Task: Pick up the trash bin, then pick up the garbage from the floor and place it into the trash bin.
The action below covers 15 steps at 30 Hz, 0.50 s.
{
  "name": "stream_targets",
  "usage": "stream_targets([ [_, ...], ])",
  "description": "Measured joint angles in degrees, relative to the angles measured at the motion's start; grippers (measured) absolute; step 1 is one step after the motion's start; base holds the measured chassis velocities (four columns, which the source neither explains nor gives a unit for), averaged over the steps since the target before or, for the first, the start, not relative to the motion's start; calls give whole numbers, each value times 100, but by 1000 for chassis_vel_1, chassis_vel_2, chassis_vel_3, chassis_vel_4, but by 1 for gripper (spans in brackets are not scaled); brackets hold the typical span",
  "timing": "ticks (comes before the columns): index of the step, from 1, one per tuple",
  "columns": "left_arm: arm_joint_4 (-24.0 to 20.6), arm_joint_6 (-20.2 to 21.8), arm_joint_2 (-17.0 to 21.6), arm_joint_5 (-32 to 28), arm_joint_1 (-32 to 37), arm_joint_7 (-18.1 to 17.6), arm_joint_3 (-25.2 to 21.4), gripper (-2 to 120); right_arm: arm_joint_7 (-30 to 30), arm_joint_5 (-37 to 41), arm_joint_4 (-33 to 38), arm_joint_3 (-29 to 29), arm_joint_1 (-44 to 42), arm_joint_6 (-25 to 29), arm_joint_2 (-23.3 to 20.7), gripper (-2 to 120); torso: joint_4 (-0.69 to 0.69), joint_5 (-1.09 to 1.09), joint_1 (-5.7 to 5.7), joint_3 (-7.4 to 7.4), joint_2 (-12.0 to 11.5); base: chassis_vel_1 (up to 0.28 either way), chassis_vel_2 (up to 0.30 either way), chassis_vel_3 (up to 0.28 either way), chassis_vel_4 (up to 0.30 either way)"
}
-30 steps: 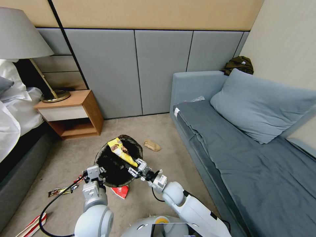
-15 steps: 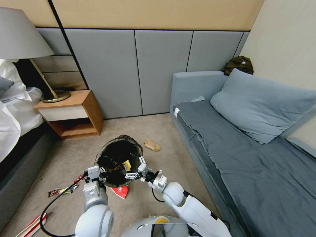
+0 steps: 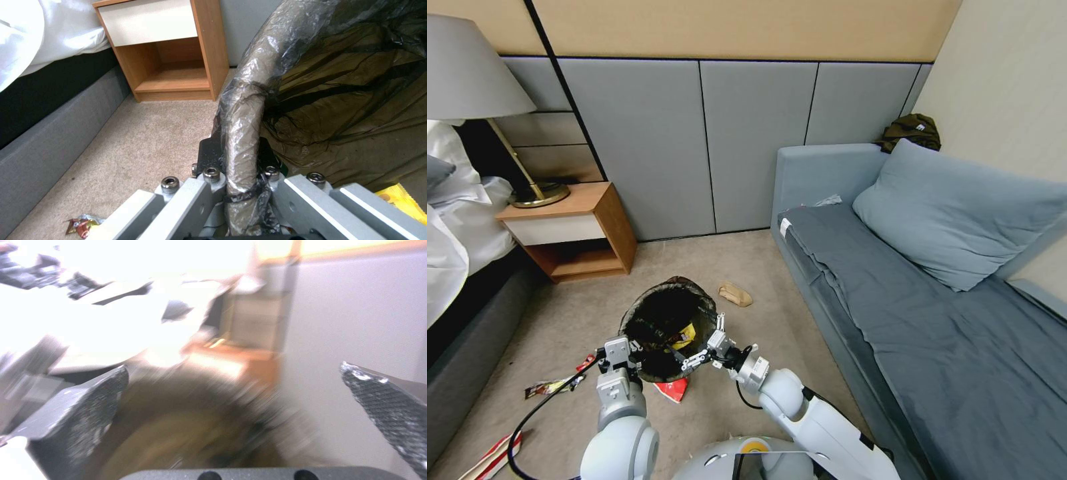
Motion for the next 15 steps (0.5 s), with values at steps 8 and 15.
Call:
stream_targets([
  [8,56,5,119,-114,-86,6,-14,0,613,-138,1072,974,-855,-137,77,100,-1,0,0,0,1,0,0,0,0],
  [15,93,-12,176,-169,-139,16,-7,0,816,-485,1381,1423,-1715,59,299,100,0,0,0,0,1,0,0,0,0],
])
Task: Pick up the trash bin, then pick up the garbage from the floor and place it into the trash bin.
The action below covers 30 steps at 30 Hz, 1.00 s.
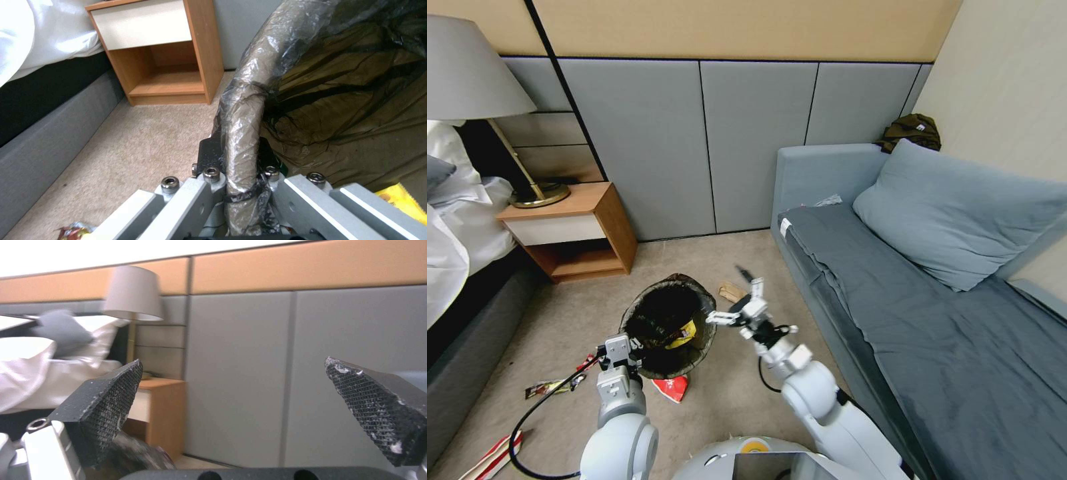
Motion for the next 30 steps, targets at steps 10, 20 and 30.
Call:
stream_targets([
  [10,-1,-84,91,-188,46,23,-116,0,-66,-570,-175,874,-1206,891,677,100,-1,0,0,0,0,0,0,0,0],
  [20,-54,-116,89,-226,46,29,-114,0,-65,-809,-392,942,-1493,1261,891,100,0,-1,0,0,0,0,0,0,0],
  [30,-88,-115,48,-195,59,29,-133,0,-81,-713,-501,901,-1338,1259,868,100,0,0,0,0,0,0,0,0,0],
])
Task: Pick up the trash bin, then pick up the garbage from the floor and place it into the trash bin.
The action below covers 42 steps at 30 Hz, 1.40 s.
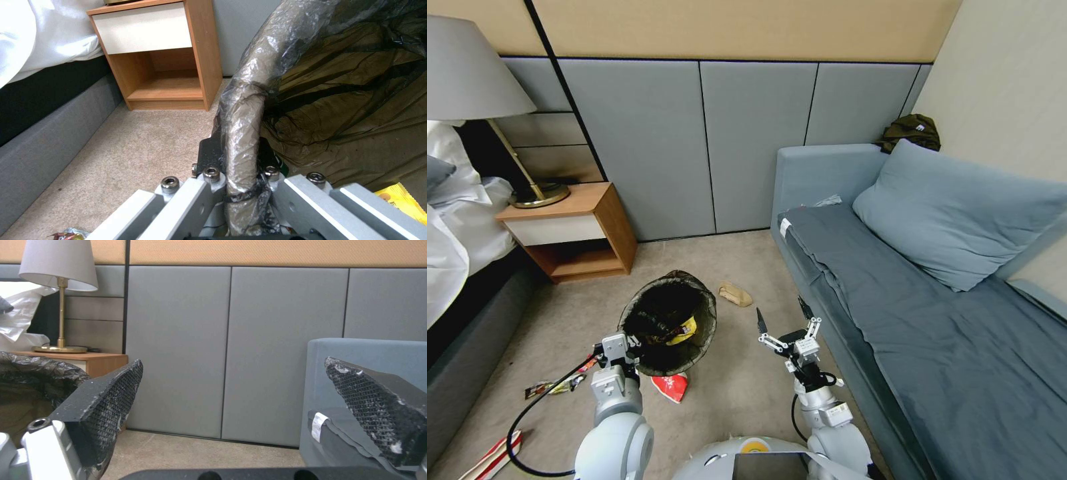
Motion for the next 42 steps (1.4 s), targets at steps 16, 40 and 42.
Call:
stream_targets([
  [16,4,20,-15,20,-13,0,-15,0,-32,98,-67,38,159,-40,-41,100,0,0,0,0,0,-83,81,88,-75],
  [40,-14,22,-11,11,-8,-20,-28,0,-90,77,-113,-64,253,10,-85,100,0,1,2,1,-1,-152,159,155,-154],
  [42,-15,22,-11,11,-8,-21,-29,0,-119,59,-123,-68,260,49,-86,100,0,0,2,1,-1,-71,97,73,-66],
])
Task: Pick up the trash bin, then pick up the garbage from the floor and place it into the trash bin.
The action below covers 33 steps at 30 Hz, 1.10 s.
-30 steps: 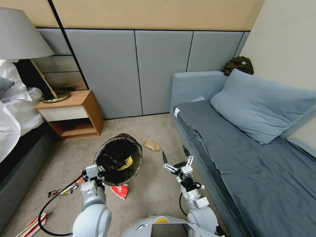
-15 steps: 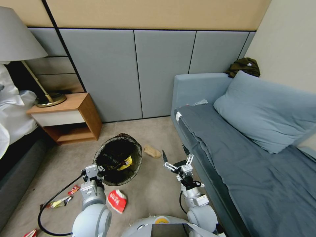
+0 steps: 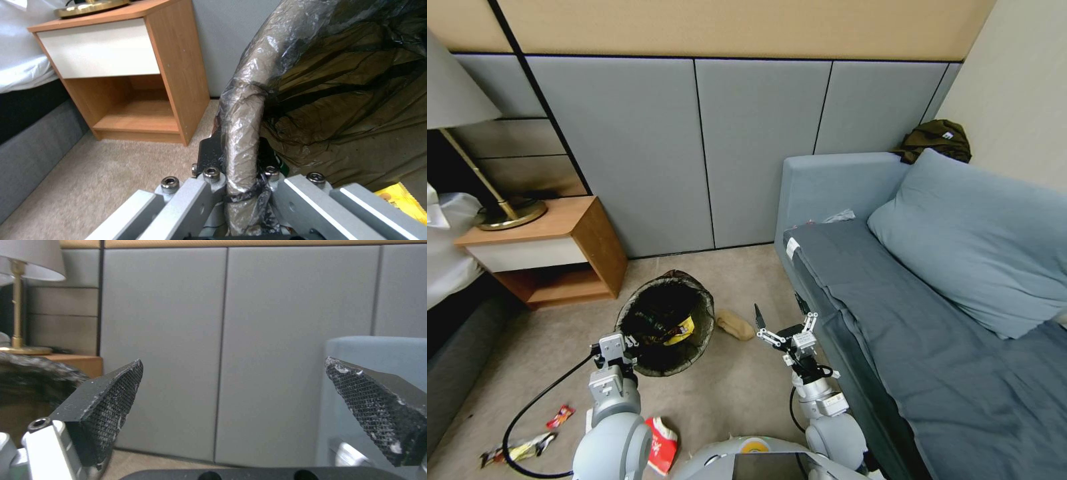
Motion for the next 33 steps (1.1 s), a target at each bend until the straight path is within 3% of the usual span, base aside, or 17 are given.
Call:
stream_targets([
  [12,-5,0,-11,2,2,-2,-1,0,-42,-238,-120,-23,251,76,-104,100,-1,0,-2,-1,0,-5,0,2,-3],
  [19,-34,1,-19,2,2,-2,-15,0,66,-36,-307,-187,645,-485,-408,100,-1,0,-2,-1,0,0,0,0,0],
  [26,-132,6,-56,-2,30,-11,-112,0,55,755,-925,-401,1452,-1490,-783,100,0,0,-1,-1,0,0,0,0,0],
  [33,-173,6,-89,8,52,-19,-158,0,47,1280,-1656,-677,2284,-1869,-1097,100,0,1,-2,0,0,0,0,0,0],
])
